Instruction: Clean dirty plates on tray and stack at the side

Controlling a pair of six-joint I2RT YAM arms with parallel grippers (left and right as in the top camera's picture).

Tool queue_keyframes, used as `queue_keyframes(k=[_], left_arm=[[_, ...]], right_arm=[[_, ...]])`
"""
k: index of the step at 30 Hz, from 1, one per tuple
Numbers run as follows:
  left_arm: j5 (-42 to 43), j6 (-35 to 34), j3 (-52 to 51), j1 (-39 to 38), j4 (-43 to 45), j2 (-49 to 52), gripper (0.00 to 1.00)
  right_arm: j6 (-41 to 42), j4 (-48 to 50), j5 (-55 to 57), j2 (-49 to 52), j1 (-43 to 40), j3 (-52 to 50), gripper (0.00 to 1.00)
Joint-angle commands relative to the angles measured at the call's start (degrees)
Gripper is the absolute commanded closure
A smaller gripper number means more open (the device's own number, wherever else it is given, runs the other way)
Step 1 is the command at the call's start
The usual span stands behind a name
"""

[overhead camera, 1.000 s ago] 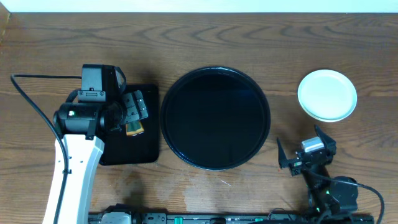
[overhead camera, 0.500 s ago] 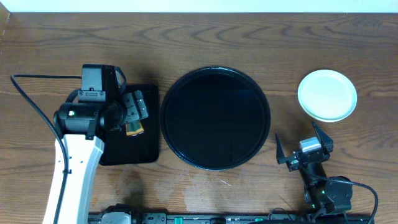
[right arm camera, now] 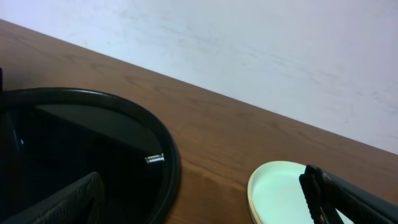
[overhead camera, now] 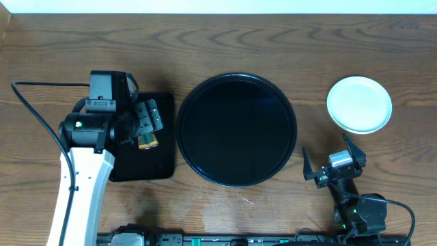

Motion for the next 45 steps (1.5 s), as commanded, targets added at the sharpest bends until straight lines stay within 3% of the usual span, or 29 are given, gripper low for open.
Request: queue_keyframes(k=[1,8,12,18,21,34,43,45], left_arm=[[-0.70,0.55,0.09,0.28,-0.04,-0.72,0.08],[-9.09,0.57,-4.09,0.28,0.63,-10.99,0.08],[-9.09,1.81,-11.04,0.31,12.20,-20.52,0.08],[-9.05,7.91,-29.44,0.31,37.73,-38.53,0.08],[-9.07,8.74,-36.79,0.48,43.54,-46.21,0.08],[-9.07,8.70,-58.97,2.27,49.90,-70.51,0.08],[-9.07,8.68,-69.24,2.27,57.37,-70.84,0.08],[-9.03,8.63,-69.24,2.25,54.53,-70.84,0.08]], right_arm=[[-0.83,-0.24,0.28,-0.33,-0.57,-0.11,0.01],[-0.83,-0.24,0.28,-0.33,-0.57,-0.11,0.01],[-0.83,-0.24,0.28,-0.33,-0.57,-0.11,0.01],[-0.83,-0.24,0.28,-0.33,-0.57,-0.11,0.01],[-0.83,-0.24,0.28,-0.33,-0.57,-0.11,0.01],[-0.83,-0.24,0.28,-0.33,-0.57,-0.11,0.01],[-0.83,-0.24,0.28,-0.33,-0.57,-0.11,0.01],[-0.83,-0.24,0.28,-0.33,-0.57,-0.11,0.01]])
